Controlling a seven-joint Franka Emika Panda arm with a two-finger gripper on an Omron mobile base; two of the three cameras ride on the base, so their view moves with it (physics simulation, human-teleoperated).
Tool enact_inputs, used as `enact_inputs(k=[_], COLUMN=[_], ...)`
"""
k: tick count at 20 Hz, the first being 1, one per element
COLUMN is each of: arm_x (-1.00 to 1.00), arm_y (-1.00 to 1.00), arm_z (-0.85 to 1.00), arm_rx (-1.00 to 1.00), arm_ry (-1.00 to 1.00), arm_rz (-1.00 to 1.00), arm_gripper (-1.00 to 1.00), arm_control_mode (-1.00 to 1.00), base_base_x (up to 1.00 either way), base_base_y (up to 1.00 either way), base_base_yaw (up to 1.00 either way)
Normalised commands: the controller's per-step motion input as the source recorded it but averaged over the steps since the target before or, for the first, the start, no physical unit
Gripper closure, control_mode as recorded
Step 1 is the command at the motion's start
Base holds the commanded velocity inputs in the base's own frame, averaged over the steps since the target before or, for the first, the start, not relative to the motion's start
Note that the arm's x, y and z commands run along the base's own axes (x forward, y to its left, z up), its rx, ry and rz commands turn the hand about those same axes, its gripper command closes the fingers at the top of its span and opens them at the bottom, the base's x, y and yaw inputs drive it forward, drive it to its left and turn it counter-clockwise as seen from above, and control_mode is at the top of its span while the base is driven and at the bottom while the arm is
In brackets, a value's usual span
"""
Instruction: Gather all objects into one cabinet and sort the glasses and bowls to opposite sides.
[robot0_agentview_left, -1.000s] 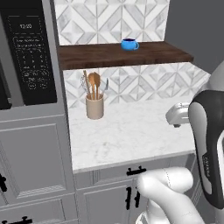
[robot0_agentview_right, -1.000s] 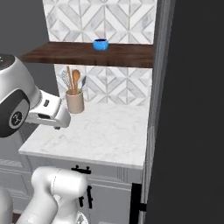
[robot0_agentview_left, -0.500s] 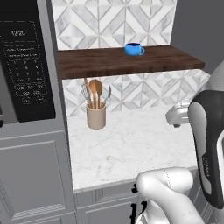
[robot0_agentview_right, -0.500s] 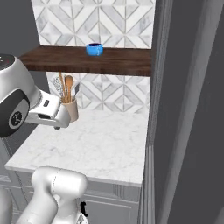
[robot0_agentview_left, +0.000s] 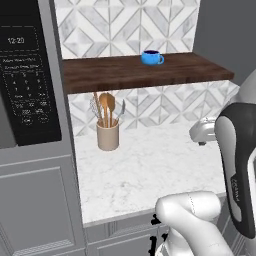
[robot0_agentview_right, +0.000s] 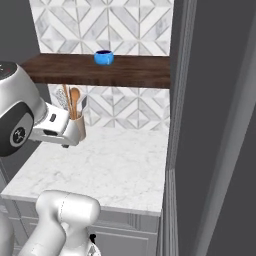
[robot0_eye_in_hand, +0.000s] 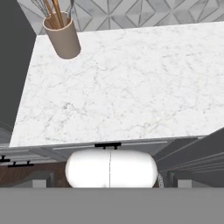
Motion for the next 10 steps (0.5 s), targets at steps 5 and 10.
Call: enact_inputs(k=[5,10], arm_x=[0.0,0.0], arm_y=[0.0,0.0], arm_z=[0.0,0.0], arm_rx=[0.0,0.0], arm_ry=[0.0,0.0], arm_rz=[0.0,0.0], arm_gripper=[-1.0,-1.0], arm_control_mode=[1.0,1.0], base_base_x=[0.35,0.47], base_base_y=[0.01,-0.01], base_base_yaw=[-0.03,0.0])
